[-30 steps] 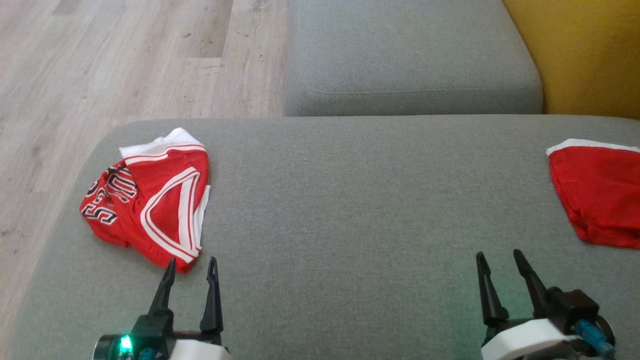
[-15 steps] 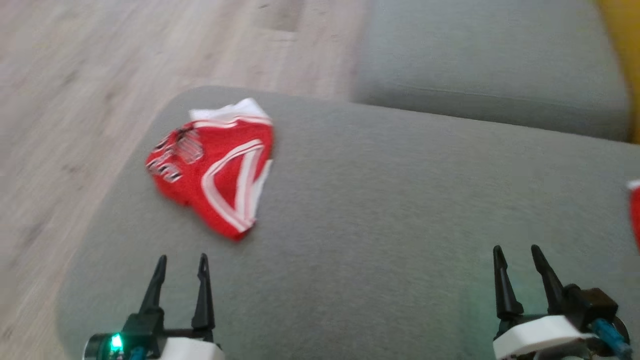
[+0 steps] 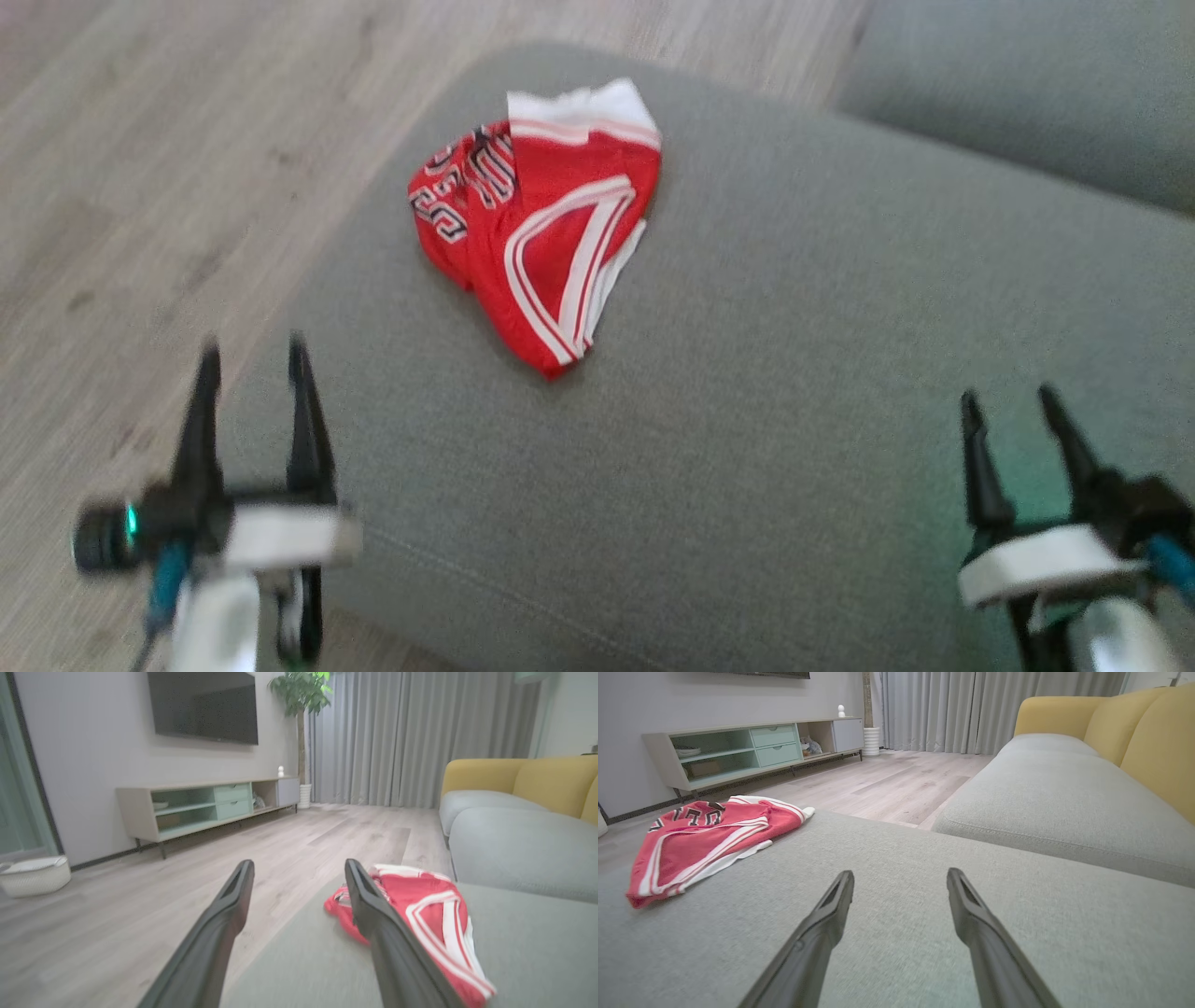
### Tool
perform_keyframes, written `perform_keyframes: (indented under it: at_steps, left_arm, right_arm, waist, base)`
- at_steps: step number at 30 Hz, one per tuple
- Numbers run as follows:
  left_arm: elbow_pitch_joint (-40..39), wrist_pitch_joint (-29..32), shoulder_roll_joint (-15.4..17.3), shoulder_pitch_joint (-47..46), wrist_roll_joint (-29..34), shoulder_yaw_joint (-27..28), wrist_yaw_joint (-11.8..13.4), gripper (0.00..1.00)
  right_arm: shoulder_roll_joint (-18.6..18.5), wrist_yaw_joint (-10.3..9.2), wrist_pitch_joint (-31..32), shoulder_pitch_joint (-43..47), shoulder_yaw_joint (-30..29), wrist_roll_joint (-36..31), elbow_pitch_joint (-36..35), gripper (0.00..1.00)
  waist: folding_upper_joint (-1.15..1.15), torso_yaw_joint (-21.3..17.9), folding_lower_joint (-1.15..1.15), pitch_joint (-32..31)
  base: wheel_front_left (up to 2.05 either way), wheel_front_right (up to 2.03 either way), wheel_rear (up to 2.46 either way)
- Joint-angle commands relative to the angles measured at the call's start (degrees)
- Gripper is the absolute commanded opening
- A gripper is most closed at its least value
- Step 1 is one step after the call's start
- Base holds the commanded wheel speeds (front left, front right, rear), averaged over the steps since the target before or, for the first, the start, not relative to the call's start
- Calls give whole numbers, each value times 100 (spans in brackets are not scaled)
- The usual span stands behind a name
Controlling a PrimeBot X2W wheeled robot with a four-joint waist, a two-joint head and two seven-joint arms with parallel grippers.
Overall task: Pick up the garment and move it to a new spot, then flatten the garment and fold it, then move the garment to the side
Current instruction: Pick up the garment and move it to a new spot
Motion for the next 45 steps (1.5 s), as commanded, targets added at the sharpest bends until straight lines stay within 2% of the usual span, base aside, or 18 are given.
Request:
perform_keyframes:
  at_steps: [1,4,5,7,13,18,19,20,21,25,29,33,38,41,45]
  left_arm:
    - [-216,-29,76,-616,40,161,-68,100]
    - [93,-29,73,-1308,19,100,-268,100]
    - [518,-29,58,-1756,-28,14,-385,100]
    - [1065,-29,36,-2204,-93,-87,-464,100]
    - [3134,336,-22,-3280,-514,-273,-551,100]
    - [4275,412,-36,-3802,-831,-371,-634,100]
    - [4414,370,-37,-3866,-927,-424,-675,48]
    - [4507,293,-38,-3921,-1042,-472,-708,13]
    - [4583,225,-39,-3962,-1139,-536,-732,0]
    - [4667,28,-40,-4045,-1372,-763,-784,0]
    - [4376,-21,37,-4080,-1372,-863,-795,0]
    - [3355,-27,299,-4020,-1315,-946,-798,0]
    - [2452,-28,679,-4170,-1209,-1341,-798,0]
    - [2204,1,910,-4479,-1303,-1578,-799,0]
    - [1772,307,1056,-4989,-1628,-1936,-799,0]
  right_arm:
    - [-233,-4,-77,-342,113,-66,-209,100]
    - [-502,-4,-77,-597,106,-174,-256,100]
    - [-674,-4,-77,-751,76,-239,-299,100]
    - [-825,-4,-78,-885,33,-297,-340,100]
    - [-1108,-4,-78,-1183,19,-430,-518,100]
    - [-1221,-4,-78,-1286,-12,-474,-631,100]
    - [-1222,-4,-78,-1283,-18,-485,-636,100]
    - [-1216,-4,-78,-1278,-21,-496,-637,100]
    - [-1203,-4,-78,-1269,-28,-501,-621,100]
    - [-1041,-4,-78,-1231,6,-472,-511,100]
    - [-851,-4,-78,-1220,106,-419,-427,100]
    - [-588,-4,-78,-1195,255,-307,-313,100]
    - [-266,-4,-78,-1065,353,-153,-242,100]
    - [-130,-4,-78,-901,331,-76,-266,100]
    - [-7,-4,-78,-686,274,110,-420,100]
  waist:
    - [0,-100,-1,699]
    - [0,-234,-1,1217]
    - [0,-321,-1,1535]
    - [0,-397,-1,1801]
    - [0,-630,-1,2336]
    - [0,-716,-1,2557]
    - [0,-722,-1,2566]
    - [0,-725,-1,2562]
    - [0,-726,-1,2535]
    - [0,-759,-1,2223]
    - [0,-873,-1,1831]
    - [0,-1178,-1,1180]
    - [0,-1850,-1,344]
    - [0,-2353,-1,-67]
    - [0,-2990,-1,-368]
  base:
    - [0,0,0]
    - [0,0,0]
    - [0,0,0]
    - [0,0,0]
    - [0,0,0]
    - [0,0,0]
    - [0,0,0]
    - [0,0,0]
    - [0,0,0]
    - [0,0,0]
    - [0,0,0]
    - [0,0,0]
    - [0,0,0]
    - [0,0,0]
    - [0,0,0]
